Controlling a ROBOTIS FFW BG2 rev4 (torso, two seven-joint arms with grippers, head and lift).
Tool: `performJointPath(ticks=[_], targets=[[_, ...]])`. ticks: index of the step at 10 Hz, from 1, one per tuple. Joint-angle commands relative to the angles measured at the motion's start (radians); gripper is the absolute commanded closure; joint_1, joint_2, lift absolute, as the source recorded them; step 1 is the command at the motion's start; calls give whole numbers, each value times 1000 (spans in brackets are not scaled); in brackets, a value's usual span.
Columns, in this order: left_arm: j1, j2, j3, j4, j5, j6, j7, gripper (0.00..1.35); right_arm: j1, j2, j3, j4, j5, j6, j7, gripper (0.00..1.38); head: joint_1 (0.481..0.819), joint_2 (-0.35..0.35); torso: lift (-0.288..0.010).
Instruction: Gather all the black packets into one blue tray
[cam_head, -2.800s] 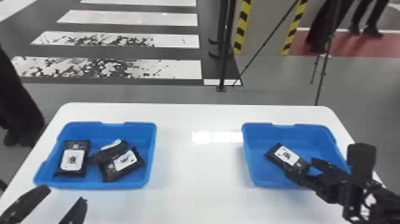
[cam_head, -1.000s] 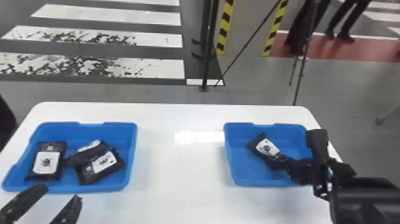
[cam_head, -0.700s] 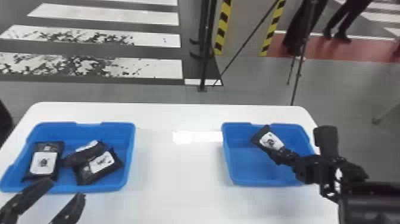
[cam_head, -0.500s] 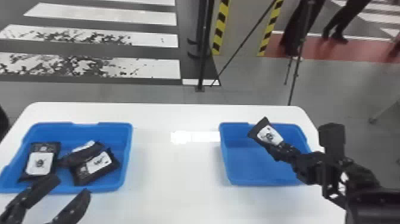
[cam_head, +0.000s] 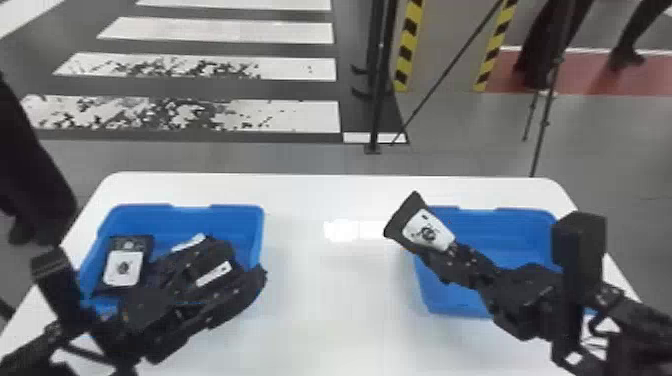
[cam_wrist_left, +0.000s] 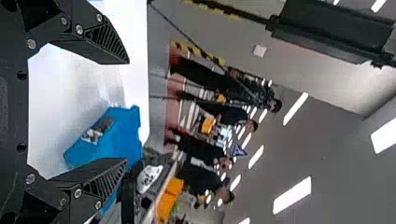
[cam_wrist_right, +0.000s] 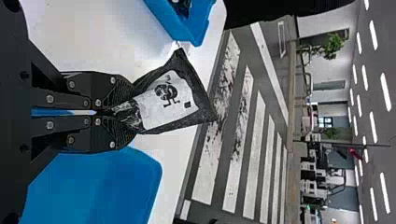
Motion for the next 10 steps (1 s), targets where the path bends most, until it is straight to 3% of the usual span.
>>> performJointPath(ticks=[1,4,8,10], targets=[[-117,16,-62,66,50,87,-34,315,5,0,28,-30,-1,4,6,1282,695,-49,-110],[-200,23,-137,127,205,203,-73,315,-3,-10,87,-74,-13,12,29,1282,695,-71,-110],[-269,9,-197,147,259,134,-65,320,-17,-17,165,-99,-29,19,54,1282,695,-60,-110],[-308,8,-255,228,337,85,-54,375,-27,-24,199,-111,-25,27,71,1282,695,-47,-110]])
